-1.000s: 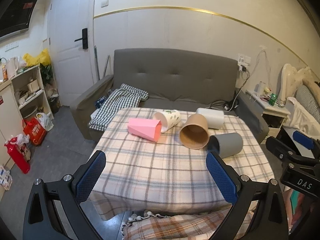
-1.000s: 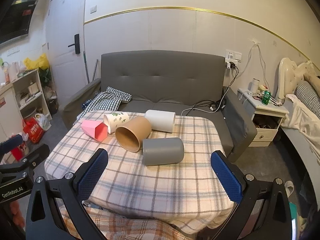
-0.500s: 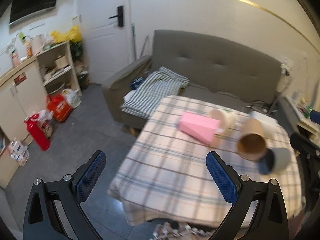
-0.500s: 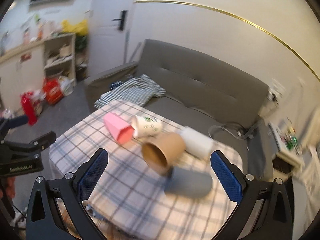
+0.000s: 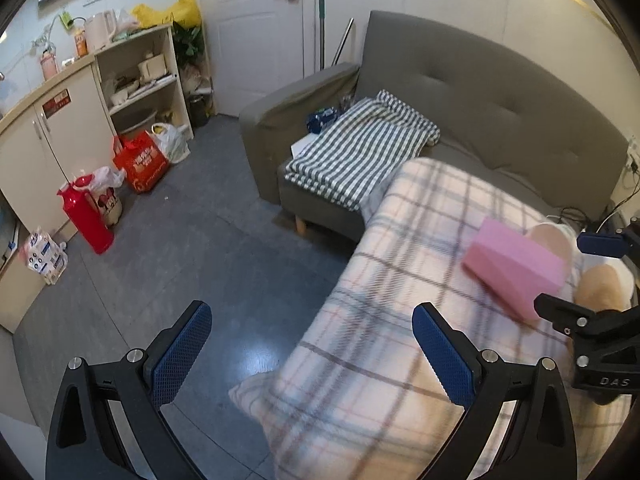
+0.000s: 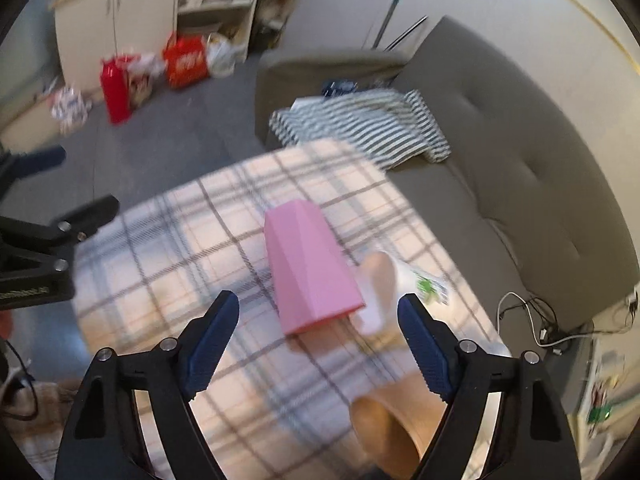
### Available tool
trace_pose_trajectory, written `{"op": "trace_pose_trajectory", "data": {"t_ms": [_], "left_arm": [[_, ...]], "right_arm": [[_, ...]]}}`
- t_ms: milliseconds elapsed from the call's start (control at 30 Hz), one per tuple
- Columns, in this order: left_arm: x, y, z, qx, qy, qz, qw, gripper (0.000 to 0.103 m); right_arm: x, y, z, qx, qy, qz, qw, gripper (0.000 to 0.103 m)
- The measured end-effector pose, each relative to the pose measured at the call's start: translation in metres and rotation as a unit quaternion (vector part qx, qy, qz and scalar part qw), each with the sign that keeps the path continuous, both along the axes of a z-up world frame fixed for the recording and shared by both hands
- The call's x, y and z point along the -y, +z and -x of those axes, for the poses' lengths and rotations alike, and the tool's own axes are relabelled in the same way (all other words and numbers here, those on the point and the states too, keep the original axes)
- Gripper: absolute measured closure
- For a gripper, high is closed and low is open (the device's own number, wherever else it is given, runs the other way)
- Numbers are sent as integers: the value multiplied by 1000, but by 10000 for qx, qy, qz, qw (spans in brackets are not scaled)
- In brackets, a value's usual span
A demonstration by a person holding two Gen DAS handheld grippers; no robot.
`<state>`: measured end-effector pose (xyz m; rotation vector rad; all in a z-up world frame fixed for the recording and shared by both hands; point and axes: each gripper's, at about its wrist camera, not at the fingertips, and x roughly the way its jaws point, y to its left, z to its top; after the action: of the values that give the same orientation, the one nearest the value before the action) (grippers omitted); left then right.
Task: Flip cup upside down
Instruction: 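Move the right tool to the pink hexagonal cup and close on it, then lift the pink cup with the right tool and swing it toward the left tool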
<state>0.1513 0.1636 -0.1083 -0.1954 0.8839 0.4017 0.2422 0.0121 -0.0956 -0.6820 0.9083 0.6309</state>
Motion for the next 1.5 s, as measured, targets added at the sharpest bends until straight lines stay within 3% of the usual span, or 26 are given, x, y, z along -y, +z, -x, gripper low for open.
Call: {"op": "trace_pose_trajectory", "data": {"t_ms": [333, 400, 633, 767, 900, 1067, 1200, 1367, 1500], "left_arm": [[-3, -27, -11, -194, -94, 212, 9995, 0], [-3, -30, -11, -206, -111, 293, 9993, 0], [0, -28, -9, -262, -151, 354, 9989, 0], [2, -24, -6, -169, -207, 343, 9991, 0], [5, -14, 0, -102, -248, 292, 9992, 0], [13, -2, 13, -9, -364, 254, 9990, 0], [26, 6, 22, 49, -571, 227, 9981, 0], [43, 10, 33, 62, -816, 235, 9964, 0], [58, 14, 42, 36, -1035, 170, 9945, 0]], "right_arm": [[-19, -36, -28, -143, 41, 398, 9991, 25], [-23, -40, -28, -159, 92, 473, 9987, 36], [-32, -48, -36, -206, -11, 736, 9971, 35], [-42, -59, -36, -142, -102, 1218, 9924, 36], [-37, -47, -28, -405, -355, 830, 9951, 38], [-13, -23, -6, -601, -1095, 252, 9918, 41], [22, -11, 22, -635, -1976, -76, 9782, 41], [78, -9, 59, -713, -3183, -673, 9429, 41], [97, -19, 83, -867, -3488, -786, 9299, 41]]}}
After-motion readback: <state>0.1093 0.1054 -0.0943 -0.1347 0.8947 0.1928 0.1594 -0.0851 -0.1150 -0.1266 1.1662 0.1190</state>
